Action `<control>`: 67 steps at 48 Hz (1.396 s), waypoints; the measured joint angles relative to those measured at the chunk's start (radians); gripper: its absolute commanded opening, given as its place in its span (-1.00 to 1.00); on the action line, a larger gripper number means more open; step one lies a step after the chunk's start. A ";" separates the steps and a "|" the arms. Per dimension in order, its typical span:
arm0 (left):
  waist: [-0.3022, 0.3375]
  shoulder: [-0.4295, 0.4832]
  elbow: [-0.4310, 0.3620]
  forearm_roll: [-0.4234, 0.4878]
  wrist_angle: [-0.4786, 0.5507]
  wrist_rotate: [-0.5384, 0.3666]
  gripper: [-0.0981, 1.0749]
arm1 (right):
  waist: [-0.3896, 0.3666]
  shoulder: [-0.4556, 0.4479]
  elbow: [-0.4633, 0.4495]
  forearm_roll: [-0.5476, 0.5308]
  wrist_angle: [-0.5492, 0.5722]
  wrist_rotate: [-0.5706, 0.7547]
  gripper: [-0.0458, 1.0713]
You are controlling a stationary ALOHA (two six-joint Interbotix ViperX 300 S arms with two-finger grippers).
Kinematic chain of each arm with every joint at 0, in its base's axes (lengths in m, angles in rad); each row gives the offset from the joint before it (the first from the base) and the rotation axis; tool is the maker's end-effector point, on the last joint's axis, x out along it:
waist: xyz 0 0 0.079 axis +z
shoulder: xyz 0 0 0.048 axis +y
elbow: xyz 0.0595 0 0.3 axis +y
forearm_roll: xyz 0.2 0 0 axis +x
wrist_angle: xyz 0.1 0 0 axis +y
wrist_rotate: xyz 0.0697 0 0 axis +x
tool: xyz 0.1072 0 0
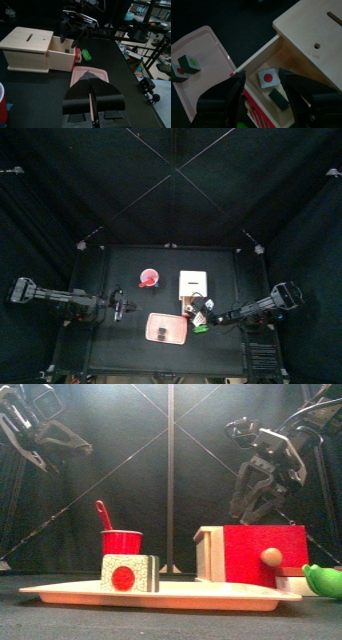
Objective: Grab sushi piece from plate
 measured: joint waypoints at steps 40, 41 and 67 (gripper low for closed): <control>0.003 0.000 0.000 0.002 0.000 0.000 -0.52 | 0.060 0.176 -0.156 -0.236 -0.189 -0.008 0.67; 0.003 0.000 0.000 0.002 0.000 0.000 -0.52 | 0.061 0.184 -0.163 -0.241 -0.195 -0.008 0.67; 0.003 0.000 0.002 0.002 0.000 0.000 -0.52 | 0.055 0.399 -0.316 -0.273 -0.321 -0.009 0.67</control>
